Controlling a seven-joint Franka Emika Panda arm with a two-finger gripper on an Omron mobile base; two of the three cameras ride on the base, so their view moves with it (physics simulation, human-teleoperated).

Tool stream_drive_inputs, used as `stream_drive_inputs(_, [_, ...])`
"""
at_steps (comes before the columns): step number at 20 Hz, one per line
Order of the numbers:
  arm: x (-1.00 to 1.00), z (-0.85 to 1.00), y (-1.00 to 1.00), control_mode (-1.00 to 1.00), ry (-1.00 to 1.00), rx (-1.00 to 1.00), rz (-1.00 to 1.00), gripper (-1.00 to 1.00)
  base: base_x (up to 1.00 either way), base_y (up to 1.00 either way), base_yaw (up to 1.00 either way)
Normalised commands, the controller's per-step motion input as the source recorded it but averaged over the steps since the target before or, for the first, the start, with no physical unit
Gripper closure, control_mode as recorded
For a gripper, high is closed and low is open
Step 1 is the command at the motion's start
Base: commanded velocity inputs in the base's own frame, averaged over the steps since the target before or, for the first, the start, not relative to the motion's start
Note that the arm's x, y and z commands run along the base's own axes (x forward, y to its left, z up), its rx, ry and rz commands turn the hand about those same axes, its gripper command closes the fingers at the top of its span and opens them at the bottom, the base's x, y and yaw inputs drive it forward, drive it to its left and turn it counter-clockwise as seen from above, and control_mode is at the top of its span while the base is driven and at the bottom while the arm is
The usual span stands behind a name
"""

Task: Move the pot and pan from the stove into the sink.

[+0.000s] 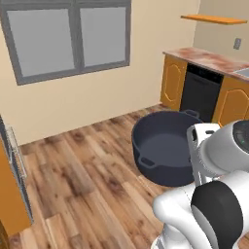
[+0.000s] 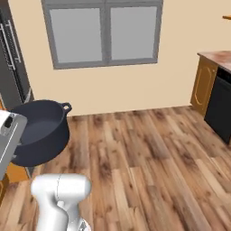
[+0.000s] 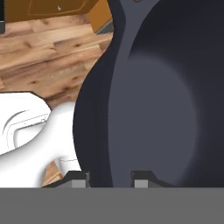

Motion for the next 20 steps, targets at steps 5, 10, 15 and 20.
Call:
stream_drive_inputs(5, [0.0,0.0,0.0,1.0,0.0,0.0,0.0,1.0,0.04,0.0,-0.47])
stream_drive_inputs(10, [0.0,0.0,0.0,1.0,0.0,0.0,0.0,1.0,0.06,0.0,-0.46])
stream_drive_inputs(15, [0.0,0.0,0.0,1.0,0.0,0.0,0.0,1.0,0.06,0.0,-0.46])
stream_drive_inputs(20, [0.0,0.0,0.0,1.0,0.0,0.0,0.0,1.0,0.07,0.0,-0.45])
